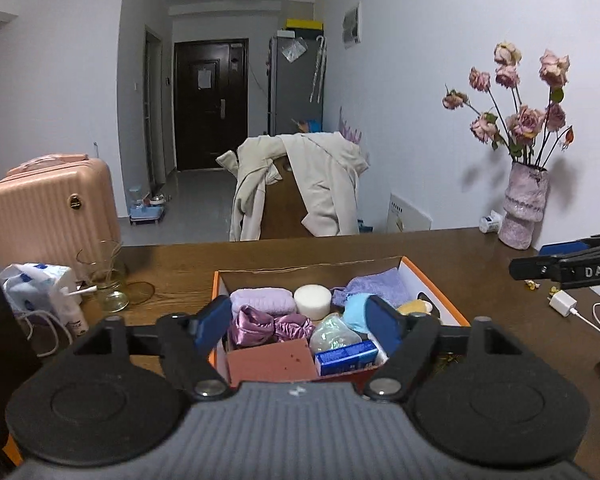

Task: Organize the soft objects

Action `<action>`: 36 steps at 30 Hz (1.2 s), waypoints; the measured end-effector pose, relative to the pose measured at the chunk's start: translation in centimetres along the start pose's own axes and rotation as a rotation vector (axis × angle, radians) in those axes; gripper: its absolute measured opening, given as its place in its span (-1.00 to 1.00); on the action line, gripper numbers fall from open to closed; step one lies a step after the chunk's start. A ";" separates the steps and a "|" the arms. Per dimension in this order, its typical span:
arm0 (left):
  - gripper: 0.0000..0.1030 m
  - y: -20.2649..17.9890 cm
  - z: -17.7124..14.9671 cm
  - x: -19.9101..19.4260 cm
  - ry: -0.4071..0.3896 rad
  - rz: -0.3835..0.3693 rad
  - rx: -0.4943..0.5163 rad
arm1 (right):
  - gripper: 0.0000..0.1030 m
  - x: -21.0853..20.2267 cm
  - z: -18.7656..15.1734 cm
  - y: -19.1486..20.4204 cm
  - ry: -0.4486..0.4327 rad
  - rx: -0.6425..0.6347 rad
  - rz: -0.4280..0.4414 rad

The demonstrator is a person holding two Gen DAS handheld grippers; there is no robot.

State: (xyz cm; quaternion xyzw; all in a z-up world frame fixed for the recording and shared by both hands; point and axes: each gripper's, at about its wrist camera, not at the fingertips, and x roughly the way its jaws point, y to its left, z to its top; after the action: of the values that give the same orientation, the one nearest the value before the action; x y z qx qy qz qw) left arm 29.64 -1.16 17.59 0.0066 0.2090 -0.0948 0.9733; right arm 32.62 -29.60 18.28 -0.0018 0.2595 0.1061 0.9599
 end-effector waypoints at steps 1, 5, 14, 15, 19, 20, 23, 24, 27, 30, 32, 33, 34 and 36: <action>0.65 0.2 -0.4 -0.6 -0.013 0.004 -0.008 | 0.53 -0.7 -0.5 0.3 -0.026 0.001 0.000; 0.73 0.4 -1.7 -2.6 -0.064 0.024 -0.029 | 0.73 -3.4 -2.4 2.0 -0.109 -0.033 -0.020; 0.90 0.0 -6.1 -9.2 -0.169 0.062 -0.056 | 0.83 -8.1 -8.5 4.8 -0.207 0.001 -0.005; 0.94 -0.2 -6.9 -10.1 -0.179 0.071 -0.047 | 0.83 -8.5 -9.3 5.1 -0.211 0.007 0.001; 1.00 -1.2 -10.5 -13.4 -0.200 0.075 0.006 | 0.84 -10.7 -12.9 6.5 -0.223 0.022 0.020; 1.00 -1.4 -11.4 -14.0 -0.193 0.078 0.018 | 0.84 -11.2 -13.8 7.0 -0.230 0.019 0.024; 1.00 -1.8 -14.3 -15.8 -0.194 0.076 0.015 | 0.85 -13.1 -16.7 8.6 -0.242 0.005 0.022; 1.00 -1.9 -15.4 -16.5 -0.194 0.075 0.005 | 0.88 -13.7 -17.6 9.0 -0.248 0.006 0.025; 1.00 -1.9 -18.0 -18.5 -0.188 0.087 -0.014 | 0.88 -15.8 -20.7 10.6 -0.258 0.002 0.018; 1.00 -1.8 -20.6 -20.9 -0.211 0.100 -0.035 | 0.91 -17.8 -23.6 11.9 -0.276 -0.021 0.024; 1.00 -2.0 -22.0 -22.0 -0.217 0.128 -0.032 | 0.93 -19.0 -25.6 12.7 -0.275 -0.010 0.022; 1.00 -2.2 -22.7 -22.4 -0.214 0.148 -0.024 | 0.94 -19.3 -26.3 12.9 -0.271 -0.006 0.031; 1.00 -2.3 -23.2 -22.6 -0.214 0.155 -0.016 | 0.95 -19.7 -27.1 13.2 -0.262 -0.001 0.042; 1.00 -2.4 -23.9 -23.0 -0.203 0.144 -0.015 | 0.95 -19.9 -28.4 13.7 -0.239 0.010 0.050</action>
State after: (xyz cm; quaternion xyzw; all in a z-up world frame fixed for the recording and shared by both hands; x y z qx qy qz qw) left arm -1.09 1.92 5.23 0.0049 0.1089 -0.0231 0.9938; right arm -1.05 -21.94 4.35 0.0223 0.1439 0.1279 0.9810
